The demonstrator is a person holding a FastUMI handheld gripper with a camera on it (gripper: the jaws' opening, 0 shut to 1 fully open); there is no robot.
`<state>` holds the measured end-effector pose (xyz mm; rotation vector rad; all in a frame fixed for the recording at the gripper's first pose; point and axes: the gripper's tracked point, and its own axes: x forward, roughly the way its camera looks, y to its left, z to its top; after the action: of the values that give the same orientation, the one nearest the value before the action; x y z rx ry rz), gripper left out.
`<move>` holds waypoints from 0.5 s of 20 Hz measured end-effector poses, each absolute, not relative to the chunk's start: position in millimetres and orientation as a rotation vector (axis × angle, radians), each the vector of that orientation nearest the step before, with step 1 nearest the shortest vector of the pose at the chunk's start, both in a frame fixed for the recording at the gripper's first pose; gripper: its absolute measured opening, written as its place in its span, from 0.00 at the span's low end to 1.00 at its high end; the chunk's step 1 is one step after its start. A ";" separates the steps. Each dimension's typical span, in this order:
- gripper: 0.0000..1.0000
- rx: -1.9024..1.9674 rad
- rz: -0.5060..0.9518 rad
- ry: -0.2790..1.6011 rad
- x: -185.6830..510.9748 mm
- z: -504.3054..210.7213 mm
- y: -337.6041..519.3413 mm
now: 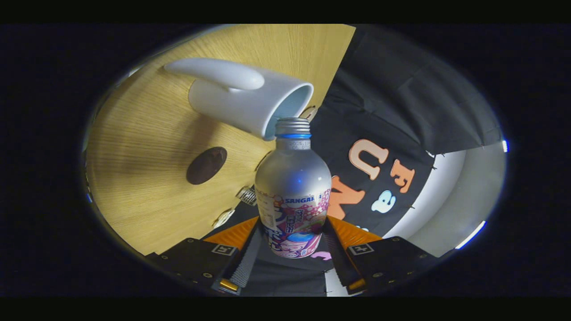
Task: Take the bottle from table, then pour the juice into the cup, finally place the bottle on the coaster
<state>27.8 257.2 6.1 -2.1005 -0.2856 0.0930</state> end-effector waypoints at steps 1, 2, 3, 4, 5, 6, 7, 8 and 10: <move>0.76 -2.105 0.095 -0.286 28.0 5.2 258.2; 0.76 -2.103 0.095 -0.285 27.5 5.2 257.3; 0.75 -2.095 0.098 -0.281 27.3 4.7 257.6; 0.75 -2.088 0.099 -0.275 27.6 4.6 257.9; 0.75 -2.083 0.098 -0.272 27.5 4.9 258.5; 0.75 -2.079 0.096 -0.263 28.4 4.3 257.0; 0.76 -2.067 0.095 -0.253 28.4 3.8 256.1; 0.76 -2.044 0.102 -0.236 28.4 2.6 255.6; 0.76 -1.986 0.113 -0.202 30.0 1.4 254.6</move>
<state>30.0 254.6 1.4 -1.9859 -0.2019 0.1130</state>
